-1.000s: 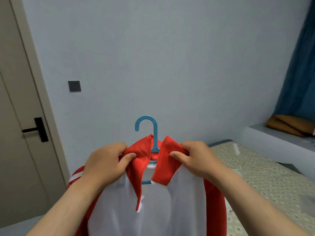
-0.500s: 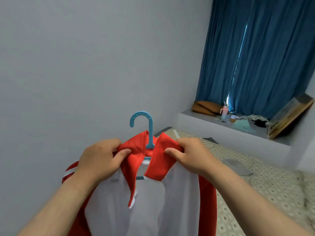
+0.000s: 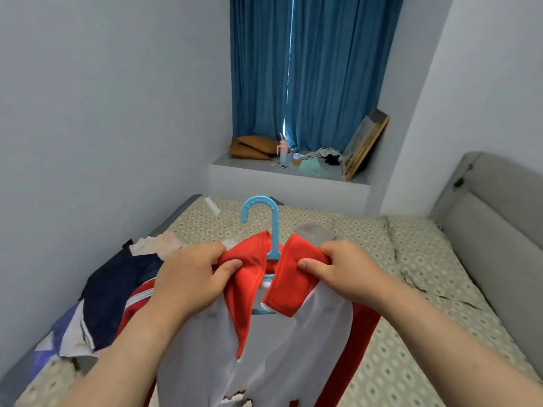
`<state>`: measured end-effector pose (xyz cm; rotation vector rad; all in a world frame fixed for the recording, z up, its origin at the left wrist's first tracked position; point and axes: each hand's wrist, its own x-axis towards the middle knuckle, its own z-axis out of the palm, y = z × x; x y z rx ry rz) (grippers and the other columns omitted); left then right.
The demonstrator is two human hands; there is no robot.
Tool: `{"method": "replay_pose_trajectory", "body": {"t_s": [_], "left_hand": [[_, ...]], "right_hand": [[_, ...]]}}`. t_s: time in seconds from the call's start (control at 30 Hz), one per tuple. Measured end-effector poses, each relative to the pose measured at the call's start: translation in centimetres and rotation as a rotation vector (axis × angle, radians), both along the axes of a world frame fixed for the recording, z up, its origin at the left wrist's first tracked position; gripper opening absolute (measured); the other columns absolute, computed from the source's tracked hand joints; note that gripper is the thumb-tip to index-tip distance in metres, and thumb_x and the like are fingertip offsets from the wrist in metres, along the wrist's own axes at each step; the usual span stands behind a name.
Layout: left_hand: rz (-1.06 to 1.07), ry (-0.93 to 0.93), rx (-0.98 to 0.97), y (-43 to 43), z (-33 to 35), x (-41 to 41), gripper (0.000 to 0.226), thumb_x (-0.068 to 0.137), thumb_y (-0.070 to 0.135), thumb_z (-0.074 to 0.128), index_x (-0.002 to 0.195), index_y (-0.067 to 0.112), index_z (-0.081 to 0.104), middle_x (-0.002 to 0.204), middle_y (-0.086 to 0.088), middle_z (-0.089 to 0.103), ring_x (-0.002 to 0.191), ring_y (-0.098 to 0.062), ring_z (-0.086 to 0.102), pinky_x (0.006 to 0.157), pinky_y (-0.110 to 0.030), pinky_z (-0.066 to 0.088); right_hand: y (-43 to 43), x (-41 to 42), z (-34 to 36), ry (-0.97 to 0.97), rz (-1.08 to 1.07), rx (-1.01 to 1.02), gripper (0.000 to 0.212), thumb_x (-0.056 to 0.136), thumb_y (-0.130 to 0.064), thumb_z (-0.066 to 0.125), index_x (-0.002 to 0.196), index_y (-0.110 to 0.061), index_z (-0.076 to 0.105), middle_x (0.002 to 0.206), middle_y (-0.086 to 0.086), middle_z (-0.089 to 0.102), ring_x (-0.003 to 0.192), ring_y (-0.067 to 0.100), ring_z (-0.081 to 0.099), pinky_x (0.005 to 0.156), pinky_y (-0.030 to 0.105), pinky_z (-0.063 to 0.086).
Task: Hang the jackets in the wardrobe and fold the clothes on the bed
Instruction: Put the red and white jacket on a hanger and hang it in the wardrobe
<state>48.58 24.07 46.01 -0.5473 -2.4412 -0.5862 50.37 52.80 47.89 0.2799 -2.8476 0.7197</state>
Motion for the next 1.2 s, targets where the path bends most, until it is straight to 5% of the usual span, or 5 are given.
{"method": "replay_pose_trajectory", "body": {"t_s": [0.53, 0.67, 0.87, 1.1, 1.2], "left_hand": [[-0.254, -0.432, 0.0, 23.8, -17.2, -18.8, 0.042, 0.085, 0.057, 0.054, 0.063, 0.022, 0.044, 0.06, 0.01, 0.049, 0.064, -0.016, 0.05, 0.055, -0.031, 0.032], [-0.299, -0.431, 0.017, 27.8, -21.1, -23.1, 0.047, 0.081, 0.06, 0.046, 0.059, 0.019, 0.046, 0.055, 0.006, 0.047, 0.057, -0.017, 0.048, 0.055, -0.033, 0.034], [-0.309, -0.388, -0.106, 31.7, -28.9, -30.0, 0.042, 0.085, 0.051, 0.051, 0.057, 0.022, 0.039, 0.053, 0.008, 0.042, 0.053, -0.02, 0.046, 0.059, -0.031, 0.03], [-0.161, -0.383, -0.074, 35.6, -43.0, -37.4, 0.034, 0.086, 0.041, 0.055, 0.062, 0.026, 0.037, 0.057, 0.01, 0.04, 0.056, -0.024, 0.046, 0.06, -0.036, 0.034], [-0.104, -0.346, -0.056, 36.9, -49.0, -39.4, 0.034, 0.088, 0.044, 0.05, 0.062, 0.026, 0.035, 0.058, 0.007, 0.042, 0.056, -0.026, 0.047, 0.058, -0.037, 0.037]], "right_hand": [[21.5, -11.6, -15.8, -0.29, -0.347, -0.047, 0.049, 0.081, -0.065, 0.061, 0.06, -0.022, 0.051, 0.06, -0.007, 0.056, 0.06, 0.006, 0.053, 0.056, 0.033, 0.04], [24.9, -15.5, -20.0, -0.283, -0.388, -0.042, 0.047, 0.084, -0.063, 0.059, 0.06, -0.025, 0.046, 0.06, -0.008, 0.054, 0.06, 0.006, 0.052, 0.053, 0.031, 0.035], [27.7, -21.3, -28.8, -0.208, -0.399, 0.081, 0.03, 0.094, -0.029, 0.061, 0.069, -0.019, 0.049, 0.065, -0.001, 0.058, 0.07, 0.03, 0.055, 0.066, 0.037, 0.037], [29.0, -29.3, -44.0, -0.14, -0.493, -0.107, 0.025, 0.097, -0.022, 0.056, 0.074, -0.023, 0.047, 0.066, -0.015, 0.048, 0.062, 0.01, 0.045, 0.065, 0.03, 0.029], [29.7, -32.1, -50.2, -0.109, -0.535, -0.09, 0.024, 0.096, -0.021, 0.059, 0.074, -0.018, 0.049, 0.066, -0.009, 0.052, 0.062, 0.018, 0.047, 0.064, 0.034, 0.031]]}}
